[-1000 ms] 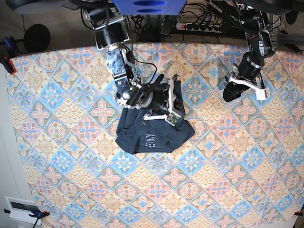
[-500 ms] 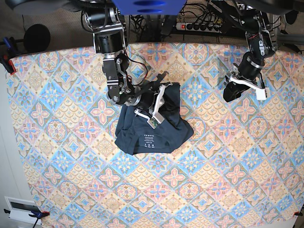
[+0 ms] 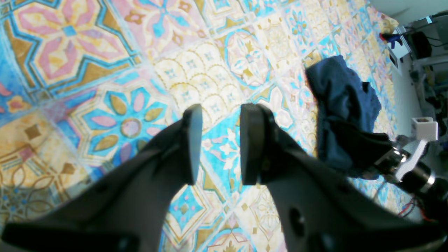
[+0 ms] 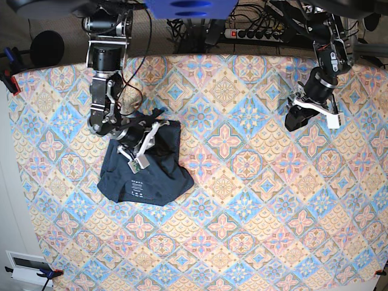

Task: Layout the t-shirt on the table in an organized manner, then fold the t-shirt properly

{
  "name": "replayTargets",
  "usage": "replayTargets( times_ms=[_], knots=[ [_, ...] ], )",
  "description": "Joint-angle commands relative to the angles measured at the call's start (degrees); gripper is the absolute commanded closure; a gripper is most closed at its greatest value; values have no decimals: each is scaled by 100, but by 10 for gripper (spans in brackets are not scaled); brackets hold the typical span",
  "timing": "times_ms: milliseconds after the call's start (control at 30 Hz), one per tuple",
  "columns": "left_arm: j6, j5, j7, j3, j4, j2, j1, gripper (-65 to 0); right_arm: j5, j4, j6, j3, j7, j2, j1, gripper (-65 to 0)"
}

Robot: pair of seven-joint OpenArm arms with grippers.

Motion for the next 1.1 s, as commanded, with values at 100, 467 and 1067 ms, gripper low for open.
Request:
replayTargets(
  times_ms=[100, 467, 1067],
  knots=[
    [-43, -96, -116, -23, 114, -67, -26, -164, -127, 12, -224, 12, -338, 772, 23, -10],
    [-43, -96, -116, 12, 114, -59, -26, -164, -118, 513, -224, 56, -408, 957, 23, -10],
    [-34, -61, -116, -23, 870, -59, 862, -163, 1455, 4302, -224, 1612, -2412, 886, -1507, -7]
  ],
)
